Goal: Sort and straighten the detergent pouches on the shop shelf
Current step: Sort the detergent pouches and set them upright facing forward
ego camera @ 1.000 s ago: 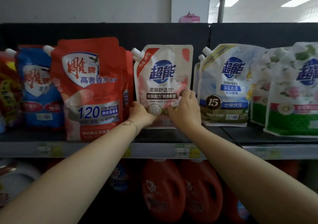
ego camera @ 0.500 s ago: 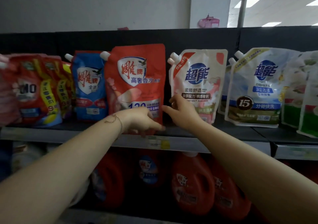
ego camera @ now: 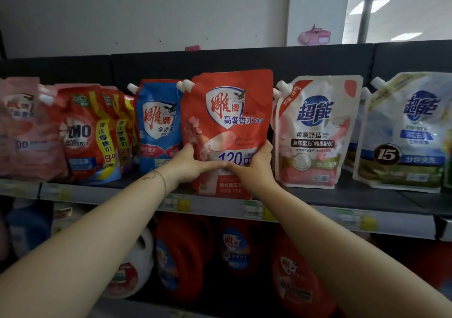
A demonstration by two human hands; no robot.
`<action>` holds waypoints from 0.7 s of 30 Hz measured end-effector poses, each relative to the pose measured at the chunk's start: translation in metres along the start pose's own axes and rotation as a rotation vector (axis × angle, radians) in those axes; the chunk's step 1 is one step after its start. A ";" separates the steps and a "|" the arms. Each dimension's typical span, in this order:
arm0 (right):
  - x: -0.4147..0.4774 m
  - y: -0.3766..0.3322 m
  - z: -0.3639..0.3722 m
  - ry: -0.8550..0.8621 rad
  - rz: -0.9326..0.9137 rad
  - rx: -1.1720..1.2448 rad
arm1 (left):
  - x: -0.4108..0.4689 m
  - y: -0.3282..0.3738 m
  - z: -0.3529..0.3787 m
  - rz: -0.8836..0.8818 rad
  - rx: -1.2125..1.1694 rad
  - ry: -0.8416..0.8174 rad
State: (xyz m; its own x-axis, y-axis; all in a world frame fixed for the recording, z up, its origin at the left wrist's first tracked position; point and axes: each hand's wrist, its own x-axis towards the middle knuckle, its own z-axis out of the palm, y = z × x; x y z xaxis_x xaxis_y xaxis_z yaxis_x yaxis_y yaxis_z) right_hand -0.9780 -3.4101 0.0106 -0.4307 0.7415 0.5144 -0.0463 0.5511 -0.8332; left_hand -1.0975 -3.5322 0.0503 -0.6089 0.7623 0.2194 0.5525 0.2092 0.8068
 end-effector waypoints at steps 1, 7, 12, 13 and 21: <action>0.001 0.001 0.001 0.013 0.005 0.019 | 0.003 -0.002 0.002 0.015 -0.096 0.018; 0.005 0.007 0.002 0.038 -0.015 0.076 | 0.014 -0.006 0.010 0.092 -0.460 0.192; 0.006 0.010 0.009 0.029 -0.070 0.085 | 0.022 -0.010 0.018 0.089 -0.478 0.442; 0.005 0.009 0.011 0.029 -0.073 0.095 | 0.023 -0.011 0.017 0.088 -0.473 0.458; 0.010 0.008 0.008 -0.059 -0.068 0.051 | 0.032 -0.029 0.002 0.094 -0.430 0.464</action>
State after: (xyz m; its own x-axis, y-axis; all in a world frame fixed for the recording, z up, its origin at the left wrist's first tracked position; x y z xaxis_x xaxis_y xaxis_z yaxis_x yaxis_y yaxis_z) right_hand -0.9898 -3.4008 0.0074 -0.4776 0.6780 0.5588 -0.1228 0.5782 -0.8066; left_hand -1.1319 -3.5128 0.0333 -0.8057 0.4005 0.4365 0.3961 -0.1837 0.8997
